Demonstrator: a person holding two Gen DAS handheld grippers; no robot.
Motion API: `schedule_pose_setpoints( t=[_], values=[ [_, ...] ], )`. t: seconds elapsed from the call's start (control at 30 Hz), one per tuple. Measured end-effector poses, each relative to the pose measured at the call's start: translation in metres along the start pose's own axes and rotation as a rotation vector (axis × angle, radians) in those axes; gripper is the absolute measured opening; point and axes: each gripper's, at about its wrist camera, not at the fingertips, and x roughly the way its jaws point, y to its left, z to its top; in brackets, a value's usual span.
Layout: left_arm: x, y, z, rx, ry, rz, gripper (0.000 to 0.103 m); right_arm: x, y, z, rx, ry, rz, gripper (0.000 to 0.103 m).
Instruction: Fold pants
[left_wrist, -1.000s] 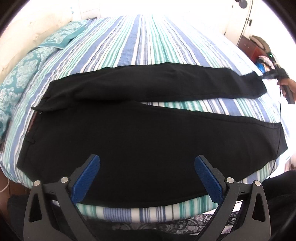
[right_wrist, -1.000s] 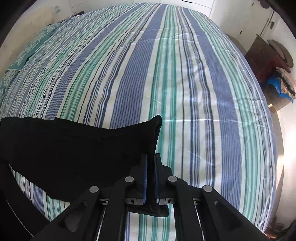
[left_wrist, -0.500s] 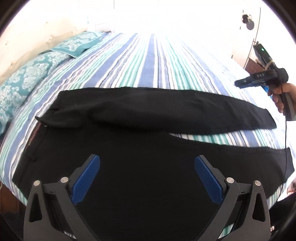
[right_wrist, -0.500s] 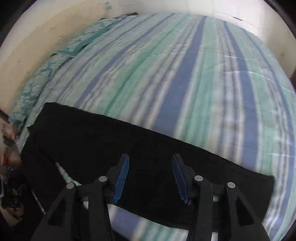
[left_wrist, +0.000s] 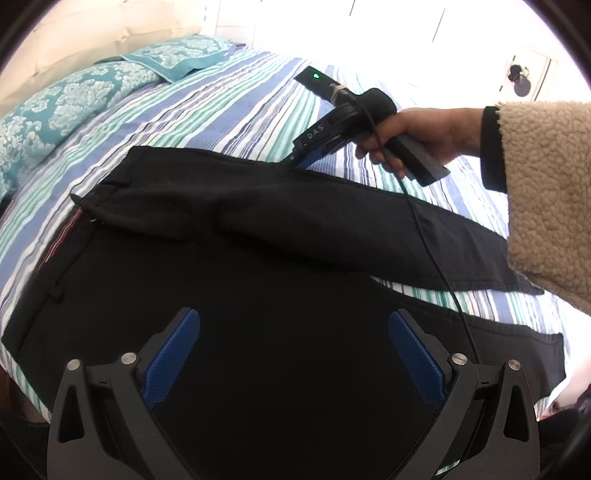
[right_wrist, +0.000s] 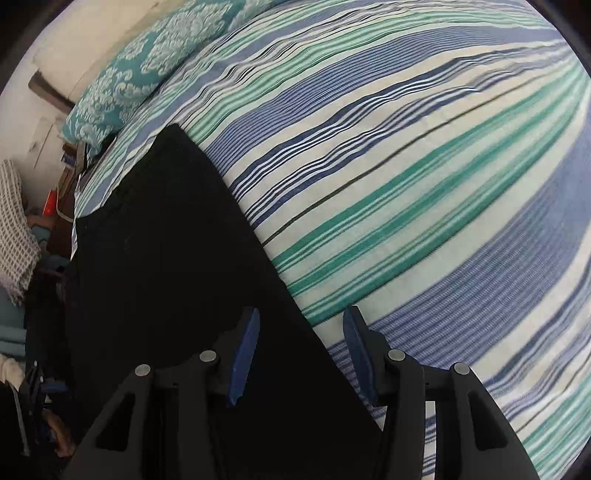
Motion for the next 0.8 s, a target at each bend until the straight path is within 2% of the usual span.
schedule_pose_setpoints(
  t=[0.03,0.1,0.17,0.27,0.3,0.37,0.47,0.5,0.53,0.6,0.7,0.8],
  values=[
    [-0.001,0.001,0.001,-0.004,0.003,-0.006,0.102,0.004,0.006,0.003,-0.031,0.035,-0.017,0.027],
    [-0.001,0.005,0.002,-0.022,0.01,-0.018,0.102,0.007,0.02,0.005,-0.1,0.091,-0.056,0.013],
    [-0.002,0.009,0.001,-0.046,0.02,-0.024,0.102,0.006,0.046,0.007,-0.221,0.115,-0.184,0.011],
    [-0.004,0.018,0.0,-0.092,0.022,-0.035,0.102,0.007,0.077,0.015,-0.377,0.089,-0.484,0.01],
    [-0.004,0.02,0.0,-0.102,0.022,-0.036,0.102,0.011,0.08,0.019,-0.401,0.068,-0.56,0.01],
    [-0.003,0.021,-0.002,-0.108,0.027,-0.026,0.102,0.025,0.075,0.026,-0.367,0.05,-0.599,0.01],
    [-0.003,0.017,-0.004,-0.098,0.019,-0.007,0.102,0.032,0.068,0.02,-0.328,0.01,-0.568,0.015],
    [-0.003,0.016,-0.005,-0.095,0.017,-0.007,0.102,0.021,0.062,0.017,-0.293,-0.023,-0.524,0.019],
    [-0.003,0.015,-0.006,-0.09,0.018,-0.009,0.102,0.007,0.05,0.012,-0.244,-0.042,-0.49,0.029],
    [-0.003,0.012,-0.009,-0.078,0.023,-0.013,0.102,-0.024,0.019,-0.003,-0.136,-0.063,-0.434,0.032],
    [-0.002,0.008,-0.006,-0.063,0.029,-0.021,0.102,-0.052,-0.031,-0.037,0.036,-0.027,-0.324,0.032],
    [0.0,0.006,-0.005,-0.05,0.031,-0.024,0.102,-0.042,-0.054,-0.069,0.079,0.071,-0.282,0.032]
  ],
)
